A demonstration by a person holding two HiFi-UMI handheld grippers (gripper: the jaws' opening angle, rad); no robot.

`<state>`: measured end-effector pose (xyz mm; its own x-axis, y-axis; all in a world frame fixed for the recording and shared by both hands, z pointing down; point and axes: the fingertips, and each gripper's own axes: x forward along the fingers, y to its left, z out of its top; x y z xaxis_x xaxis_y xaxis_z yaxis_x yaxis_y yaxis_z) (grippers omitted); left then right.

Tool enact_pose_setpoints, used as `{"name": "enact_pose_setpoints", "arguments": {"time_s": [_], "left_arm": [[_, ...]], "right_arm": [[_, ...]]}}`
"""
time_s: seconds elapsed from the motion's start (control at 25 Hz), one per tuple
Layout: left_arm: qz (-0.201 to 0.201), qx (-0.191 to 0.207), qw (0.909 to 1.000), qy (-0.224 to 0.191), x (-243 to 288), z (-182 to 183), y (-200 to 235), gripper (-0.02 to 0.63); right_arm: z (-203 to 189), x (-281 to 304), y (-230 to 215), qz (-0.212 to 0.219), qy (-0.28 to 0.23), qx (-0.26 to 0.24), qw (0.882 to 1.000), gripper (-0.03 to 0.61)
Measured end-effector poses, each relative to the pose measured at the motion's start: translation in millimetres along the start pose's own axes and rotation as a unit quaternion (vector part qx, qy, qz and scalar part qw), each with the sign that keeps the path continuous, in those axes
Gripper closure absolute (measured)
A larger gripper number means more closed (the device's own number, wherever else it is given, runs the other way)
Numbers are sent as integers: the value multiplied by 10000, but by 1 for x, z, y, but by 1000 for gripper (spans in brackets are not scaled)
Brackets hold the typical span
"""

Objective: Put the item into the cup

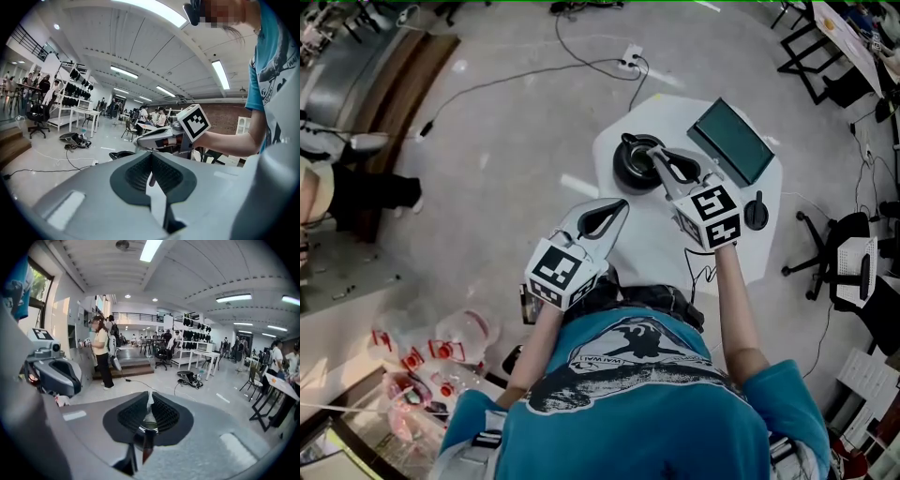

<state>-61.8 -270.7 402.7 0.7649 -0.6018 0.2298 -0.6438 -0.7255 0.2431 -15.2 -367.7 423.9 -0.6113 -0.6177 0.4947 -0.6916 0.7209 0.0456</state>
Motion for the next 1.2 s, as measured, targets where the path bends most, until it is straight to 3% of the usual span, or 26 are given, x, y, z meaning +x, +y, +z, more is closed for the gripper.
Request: {"name": "enact_pose_setpoints", "arguments": {"time_s": [0.28, 0.56, 0.92, 1.2], "left_arm": [[-51, -31, 9999, 92, 1, -5, 2, 607], [-83, -59, 9998, 144, 5, -10, -1, 607], [12, -78, 9999, 109, -2, -12, -3, 607], [106, -73, 9999, 27, -9, -10, -1, 607]], "right_arm": [[-24, 35, 4, 159, 846, -857, 9926, 549], [-47, 48, 6, 306, 1363, -1271, 9820, 548], [-53, 51, 9, 335, 1427, -1288, 9808, 476], [-50, 44, 12, 284, 1282, -1167, 9844, 466]]}}
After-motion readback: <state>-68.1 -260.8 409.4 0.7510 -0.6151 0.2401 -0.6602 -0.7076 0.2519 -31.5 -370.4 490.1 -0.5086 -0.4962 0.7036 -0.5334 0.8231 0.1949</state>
